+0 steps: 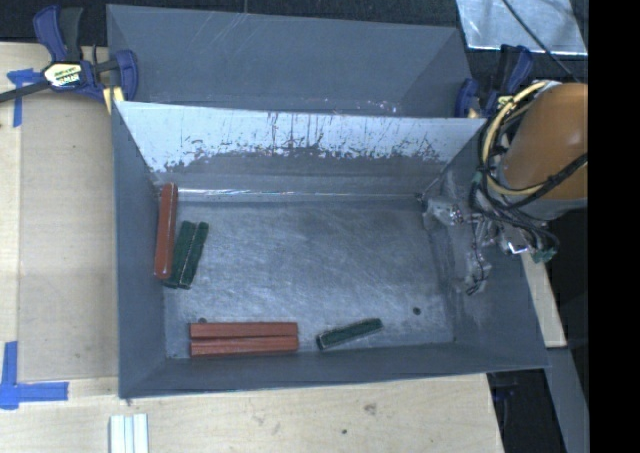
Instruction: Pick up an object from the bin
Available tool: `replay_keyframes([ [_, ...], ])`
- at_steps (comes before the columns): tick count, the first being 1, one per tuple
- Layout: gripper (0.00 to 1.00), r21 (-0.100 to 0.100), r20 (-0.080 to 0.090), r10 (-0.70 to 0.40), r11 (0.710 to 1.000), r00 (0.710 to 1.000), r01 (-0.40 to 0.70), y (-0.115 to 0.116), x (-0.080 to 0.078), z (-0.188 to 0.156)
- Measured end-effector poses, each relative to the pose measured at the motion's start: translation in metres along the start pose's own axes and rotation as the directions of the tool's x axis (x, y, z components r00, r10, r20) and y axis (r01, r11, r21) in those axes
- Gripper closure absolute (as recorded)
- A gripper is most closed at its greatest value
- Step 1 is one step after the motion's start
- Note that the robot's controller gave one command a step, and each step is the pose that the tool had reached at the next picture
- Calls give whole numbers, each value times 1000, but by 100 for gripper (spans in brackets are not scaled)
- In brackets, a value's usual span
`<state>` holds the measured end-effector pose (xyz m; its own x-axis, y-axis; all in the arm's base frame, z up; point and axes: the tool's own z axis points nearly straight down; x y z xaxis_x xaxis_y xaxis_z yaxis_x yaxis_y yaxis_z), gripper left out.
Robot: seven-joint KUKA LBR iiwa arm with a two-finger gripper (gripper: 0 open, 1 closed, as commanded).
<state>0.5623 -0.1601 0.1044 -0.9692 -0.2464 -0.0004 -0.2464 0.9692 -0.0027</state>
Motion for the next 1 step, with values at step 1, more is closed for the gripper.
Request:
replay_keyframes([
  [1, 0, -2, 7, -60, 998, 998, 60, 76, 63, 23],
])
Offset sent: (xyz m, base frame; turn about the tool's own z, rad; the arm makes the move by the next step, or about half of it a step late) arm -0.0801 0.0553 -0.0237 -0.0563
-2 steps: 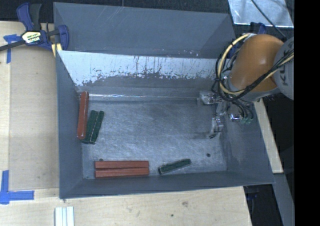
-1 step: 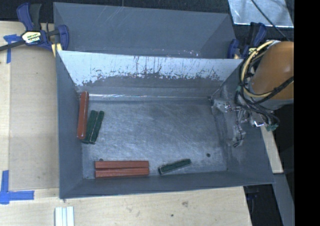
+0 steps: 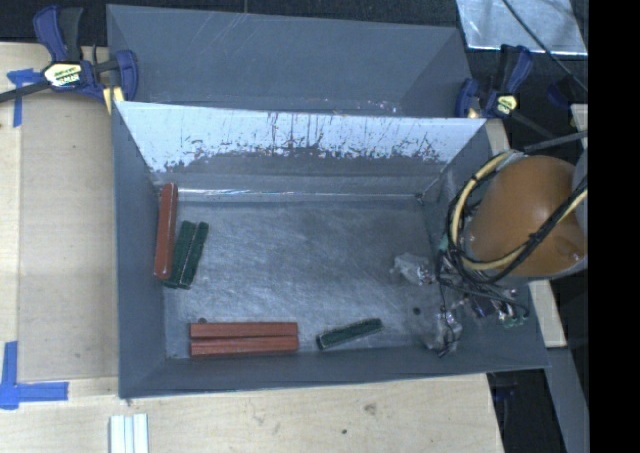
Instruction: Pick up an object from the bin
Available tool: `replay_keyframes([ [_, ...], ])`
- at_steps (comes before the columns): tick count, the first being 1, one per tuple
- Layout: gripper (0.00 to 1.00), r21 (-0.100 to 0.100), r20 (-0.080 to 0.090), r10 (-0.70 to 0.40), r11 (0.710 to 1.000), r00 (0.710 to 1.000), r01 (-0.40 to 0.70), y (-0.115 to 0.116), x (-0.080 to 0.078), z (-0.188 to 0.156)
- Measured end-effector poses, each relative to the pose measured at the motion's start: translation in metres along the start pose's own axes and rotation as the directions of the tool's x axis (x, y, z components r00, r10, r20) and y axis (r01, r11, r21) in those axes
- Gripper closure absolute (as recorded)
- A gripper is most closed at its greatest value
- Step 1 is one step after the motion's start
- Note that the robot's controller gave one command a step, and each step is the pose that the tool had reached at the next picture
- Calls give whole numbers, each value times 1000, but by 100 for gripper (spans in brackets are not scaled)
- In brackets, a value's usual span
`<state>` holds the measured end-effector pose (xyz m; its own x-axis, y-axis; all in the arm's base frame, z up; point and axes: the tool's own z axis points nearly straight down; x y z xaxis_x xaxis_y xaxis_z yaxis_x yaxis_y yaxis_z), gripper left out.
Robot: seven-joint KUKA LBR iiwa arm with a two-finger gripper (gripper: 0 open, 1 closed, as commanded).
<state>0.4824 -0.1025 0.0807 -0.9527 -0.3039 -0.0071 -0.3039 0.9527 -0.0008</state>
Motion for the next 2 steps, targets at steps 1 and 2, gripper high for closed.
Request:
replay_keyframes([
  [1, 0, -3, -1, -205, 979, 979, 205, 102, -39, -11],
  [2, 100, -1, -3, -199, 980, 980, 199, 98, -37, -11],
])
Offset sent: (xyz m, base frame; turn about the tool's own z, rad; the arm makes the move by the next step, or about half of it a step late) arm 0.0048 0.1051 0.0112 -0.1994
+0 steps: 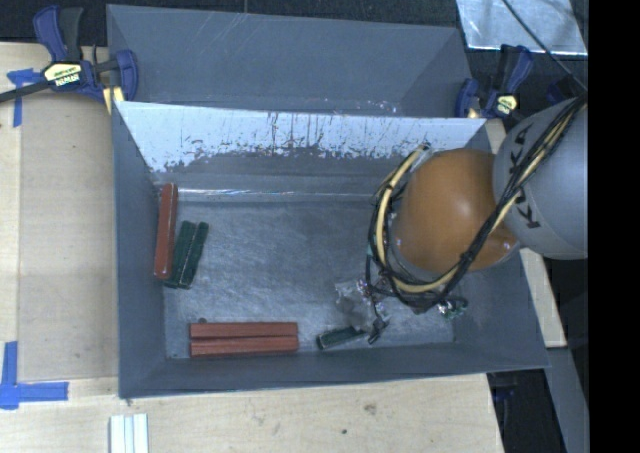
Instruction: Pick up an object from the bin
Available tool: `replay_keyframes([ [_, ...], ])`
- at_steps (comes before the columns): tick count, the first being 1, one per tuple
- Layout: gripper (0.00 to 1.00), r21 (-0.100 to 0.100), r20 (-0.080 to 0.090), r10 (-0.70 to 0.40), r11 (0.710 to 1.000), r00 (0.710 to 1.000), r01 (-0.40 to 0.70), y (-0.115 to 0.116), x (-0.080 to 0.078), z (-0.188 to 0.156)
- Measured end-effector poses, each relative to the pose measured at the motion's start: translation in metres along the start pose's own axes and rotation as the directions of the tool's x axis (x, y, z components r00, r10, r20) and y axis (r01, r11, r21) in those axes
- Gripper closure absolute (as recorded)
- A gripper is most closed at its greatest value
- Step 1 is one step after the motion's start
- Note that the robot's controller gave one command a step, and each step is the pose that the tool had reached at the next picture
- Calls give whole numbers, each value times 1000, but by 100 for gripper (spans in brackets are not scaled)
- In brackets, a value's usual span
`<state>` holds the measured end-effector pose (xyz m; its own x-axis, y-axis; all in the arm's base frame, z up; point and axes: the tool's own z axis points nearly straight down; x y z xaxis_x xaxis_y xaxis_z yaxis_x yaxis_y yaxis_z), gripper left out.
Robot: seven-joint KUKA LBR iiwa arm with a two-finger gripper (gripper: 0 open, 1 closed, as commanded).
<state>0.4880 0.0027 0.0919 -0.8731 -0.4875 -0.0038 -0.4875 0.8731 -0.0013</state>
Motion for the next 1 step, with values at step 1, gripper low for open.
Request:
replay_keyframes([
  [1, 0, 0, 0, 0, 1000, 1000, 0, 0, 0, 0],
])
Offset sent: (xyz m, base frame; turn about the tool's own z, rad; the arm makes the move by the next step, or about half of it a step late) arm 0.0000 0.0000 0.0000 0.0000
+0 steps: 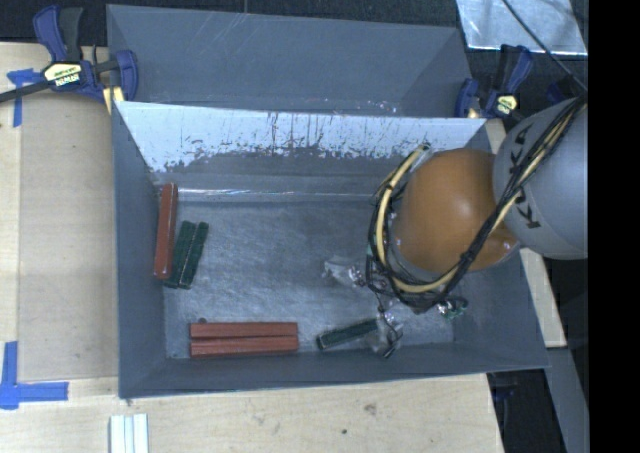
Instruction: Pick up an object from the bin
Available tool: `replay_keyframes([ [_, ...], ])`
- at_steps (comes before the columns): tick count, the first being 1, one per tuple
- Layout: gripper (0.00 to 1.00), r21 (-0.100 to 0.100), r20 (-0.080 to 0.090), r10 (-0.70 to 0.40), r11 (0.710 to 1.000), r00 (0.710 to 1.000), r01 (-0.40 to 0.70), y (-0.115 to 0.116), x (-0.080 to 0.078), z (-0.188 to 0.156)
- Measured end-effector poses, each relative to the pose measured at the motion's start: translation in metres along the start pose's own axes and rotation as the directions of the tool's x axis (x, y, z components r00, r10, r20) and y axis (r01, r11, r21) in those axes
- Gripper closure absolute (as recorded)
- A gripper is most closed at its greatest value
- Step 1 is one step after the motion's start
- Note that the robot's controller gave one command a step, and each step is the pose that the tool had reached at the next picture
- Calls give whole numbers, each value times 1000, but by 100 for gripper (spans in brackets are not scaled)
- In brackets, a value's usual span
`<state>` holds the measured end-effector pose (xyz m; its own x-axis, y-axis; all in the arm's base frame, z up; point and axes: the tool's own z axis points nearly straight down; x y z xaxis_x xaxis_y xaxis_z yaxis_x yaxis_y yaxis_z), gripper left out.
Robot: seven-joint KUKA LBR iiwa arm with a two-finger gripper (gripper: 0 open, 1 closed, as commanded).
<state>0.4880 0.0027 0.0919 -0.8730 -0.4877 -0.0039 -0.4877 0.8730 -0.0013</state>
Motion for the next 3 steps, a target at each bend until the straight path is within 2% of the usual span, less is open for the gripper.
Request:
replay_keyframes([
  [1, 100, 0, 0, 0, 1000, 1000, 0, 0, 0, 0],
  [2, 100, 1, 3, 305, 952, 952, -305, -8, 0, -37],
  [3, 0, 1, 0, 303, 953, 953, -303, -8, 1, -36],
])
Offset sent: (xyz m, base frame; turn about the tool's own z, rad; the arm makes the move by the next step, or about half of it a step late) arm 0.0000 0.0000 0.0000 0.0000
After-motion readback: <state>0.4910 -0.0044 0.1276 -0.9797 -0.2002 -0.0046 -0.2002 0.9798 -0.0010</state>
